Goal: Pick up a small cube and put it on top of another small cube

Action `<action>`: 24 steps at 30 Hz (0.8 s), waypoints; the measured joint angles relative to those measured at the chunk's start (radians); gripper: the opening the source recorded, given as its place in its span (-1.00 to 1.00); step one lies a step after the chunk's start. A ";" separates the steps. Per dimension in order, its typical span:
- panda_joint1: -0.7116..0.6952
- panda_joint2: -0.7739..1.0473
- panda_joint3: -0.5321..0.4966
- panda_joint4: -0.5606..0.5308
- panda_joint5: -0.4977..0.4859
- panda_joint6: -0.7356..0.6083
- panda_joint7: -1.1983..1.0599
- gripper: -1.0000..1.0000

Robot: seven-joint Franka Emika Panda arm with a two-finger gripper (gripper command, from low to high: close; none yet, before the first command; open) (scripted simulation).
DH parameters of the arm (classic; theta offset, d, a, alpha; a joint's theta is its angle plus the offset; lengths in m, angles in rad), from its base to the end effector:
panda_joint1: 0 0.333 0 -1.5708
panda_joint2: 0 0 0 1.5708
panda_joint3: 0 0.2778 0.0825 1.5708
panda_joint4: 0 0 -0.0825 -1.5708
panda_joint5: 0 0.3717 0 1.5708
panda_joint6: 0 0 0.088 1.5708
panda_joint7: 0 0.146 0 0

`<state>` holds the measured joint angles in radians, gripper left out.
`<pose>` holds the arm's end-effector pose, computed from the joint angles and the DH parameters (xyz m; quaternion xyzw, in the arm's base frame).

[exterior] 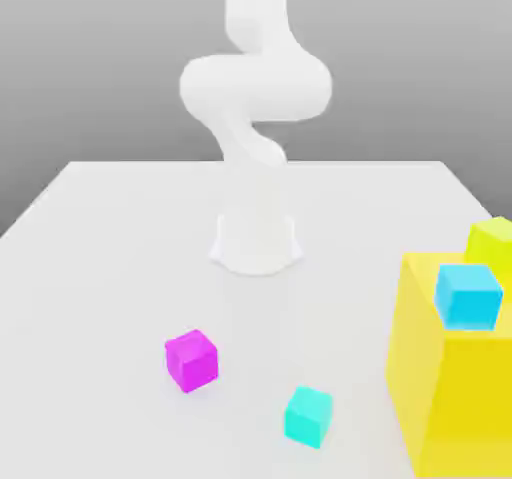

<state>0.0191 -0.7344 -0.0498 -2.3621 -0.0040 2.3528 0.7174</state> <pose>0.4135 -0.0166 0.6044 -0.8707 0.3408 -0.3282 0.1344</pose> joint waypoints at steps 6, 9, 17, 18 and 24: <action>0.048 0.189 -0.130 -0.170 -0.011 0.147 -0.234 0.00; 0.066 0.284 -0.187 -0.256 -0.017 0.220 -0.351 0.00; 0.073 0.600 -0.314 -0.510 -0.060 0.456 -0.704 0.00; 0.072 0.651 -0.322 -0.530 -0.052 0.494 -0.749 0.00; 0.055 0.802 -0.270 -0.525 0.116 0.608 -0.913 0.00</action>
<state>0.0742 0.0676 -0.3194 -2.8872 0.1119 2.9605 -0.1952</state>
